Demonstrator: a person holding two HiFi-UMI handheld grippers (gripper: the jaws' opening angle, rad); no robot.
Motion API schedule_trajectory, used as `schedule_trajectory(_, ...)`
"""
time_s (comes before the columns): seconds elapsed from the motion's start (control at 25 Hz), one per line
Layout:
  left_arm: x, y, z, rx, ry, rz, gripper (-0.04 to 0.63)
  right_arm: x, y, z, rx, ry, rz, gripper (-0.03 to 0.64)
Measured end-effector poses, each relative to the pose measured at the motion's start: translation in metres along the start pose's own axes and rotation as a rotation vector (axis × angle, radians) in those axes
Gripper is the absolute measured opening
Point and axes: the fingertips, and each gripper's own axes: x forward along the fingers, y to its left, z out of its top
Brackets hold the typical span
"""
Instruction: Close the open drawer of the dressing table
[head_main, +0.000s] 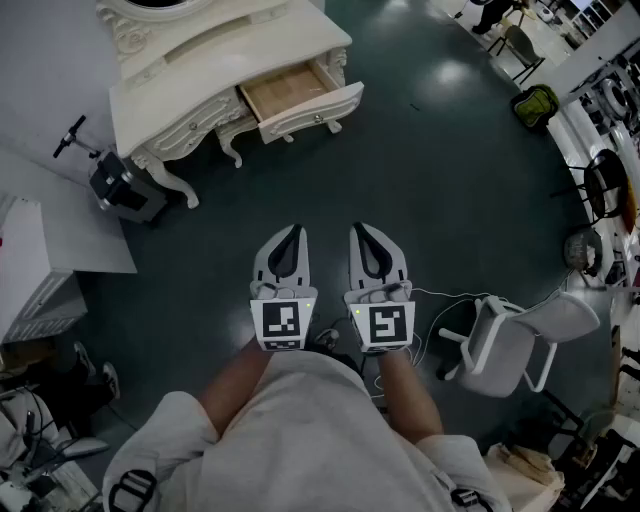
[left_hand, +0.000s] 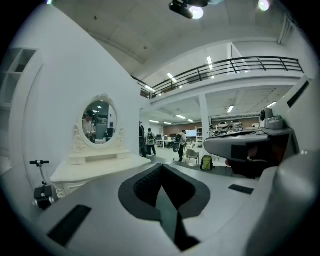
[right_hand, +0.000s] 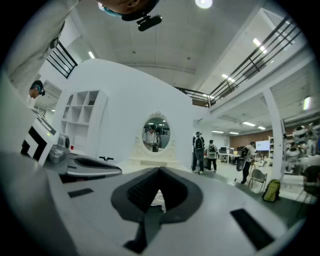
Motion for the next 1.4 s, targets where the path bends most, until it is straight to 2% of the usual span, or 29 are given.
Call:
schedule_trajectory(0.2, 0.034, 0.047, 0.003, -0.008, 0.017, 0.011, 0.008, 0.057, 0.006, 0.003, -0.01, 0.021, 0.015, 0.015)
schedule_trajectory(0.52, 0.069, 0.099, 0.007, -0.039, 0.035, -0.026, 0.008, 0.12, 0.026, 0.009, -0.049, 0.046, 0.032, 0.015)
schedule_trajectory(0.8, 0.085, 0.115, -0.001, -0.063, 0.068, -0.031, 0.008, 0.15, 0.034, 0.006, -0.085, 0.061, 0.082, 0.015)
schedule_trajectory(1.0, 0.107, 0.127, -0.008, -0.063, 0.083, -0.003, 0.008, 0.178, 0.031, 0.002, -0.08, 0.059, 0.117, 0.015)
schedule_trajectory(1.4, 0.181, 0.143, -0.006, -0.024, 0.129, 0.081, 0.008, 0.251, -0.011, -0.005, -0.039, 0.056, 0.224, 0.015)
